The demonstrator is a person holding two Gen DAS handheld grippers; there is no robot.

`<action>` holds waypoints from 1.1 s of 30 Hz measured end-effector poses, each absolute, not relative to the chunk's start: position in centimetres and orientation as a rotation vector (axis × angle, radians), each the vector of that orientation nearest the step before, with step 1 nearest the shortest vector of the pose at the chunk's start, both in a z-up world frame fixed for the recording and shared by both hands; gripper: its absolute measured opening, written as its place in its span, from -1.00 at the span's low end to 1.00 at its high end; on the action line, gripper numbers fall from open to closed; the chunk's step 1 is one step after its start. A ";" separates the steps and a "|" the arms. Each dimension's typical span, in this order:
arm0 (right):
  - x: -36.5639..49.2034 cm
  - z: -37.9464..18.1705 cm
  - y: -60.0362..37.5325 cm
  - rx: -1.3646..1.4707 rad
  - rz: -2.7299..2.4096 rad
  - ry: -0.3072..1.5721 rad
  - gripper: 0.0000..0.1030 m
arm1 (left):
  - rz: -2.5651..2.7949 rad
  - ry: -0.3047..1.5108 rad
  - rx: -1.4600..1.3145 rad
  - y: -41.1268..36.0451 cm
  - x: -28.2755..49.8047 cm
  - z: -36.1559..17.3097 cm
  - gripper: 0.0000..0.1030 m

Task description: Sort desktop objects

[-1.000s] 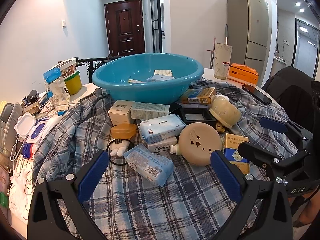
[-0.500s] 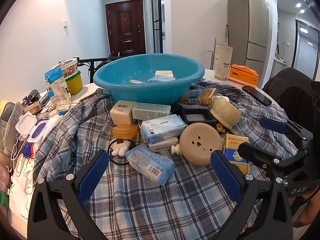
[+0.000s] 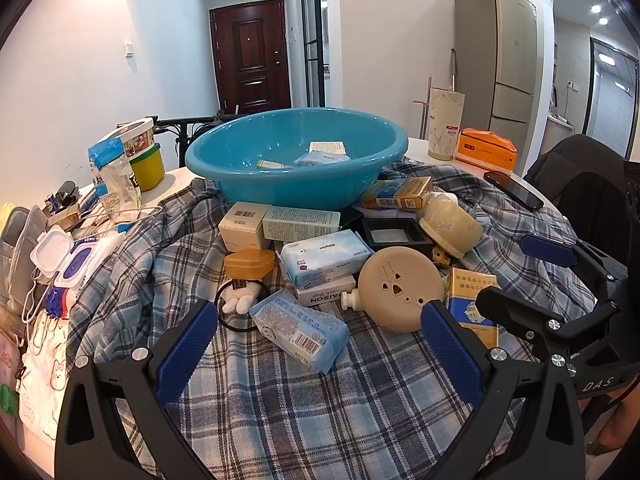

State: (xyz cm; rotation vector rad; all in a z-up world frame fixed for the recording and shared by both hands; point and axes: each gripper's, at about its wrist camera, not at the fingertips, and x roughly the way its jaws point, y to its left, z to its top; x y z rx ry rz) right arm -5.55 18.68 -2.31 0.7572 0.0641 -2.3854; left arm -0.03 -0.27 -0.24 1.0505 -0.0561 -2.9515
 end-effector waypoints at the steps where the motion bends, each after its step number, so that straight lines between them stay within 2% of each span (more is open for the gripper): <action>1: -5.6 -2.3 18.7 0.760 -2.383 0.062 1.00 | -2.952 -0.057 1.050 -0.2 0.0 -0.2 1.00; 33: -5.6 -2.3 18.6 0.759 -2.388 0.081 1.00 | -2.950 -0.033 1.056 -0.2 0.0 -0.1 1.00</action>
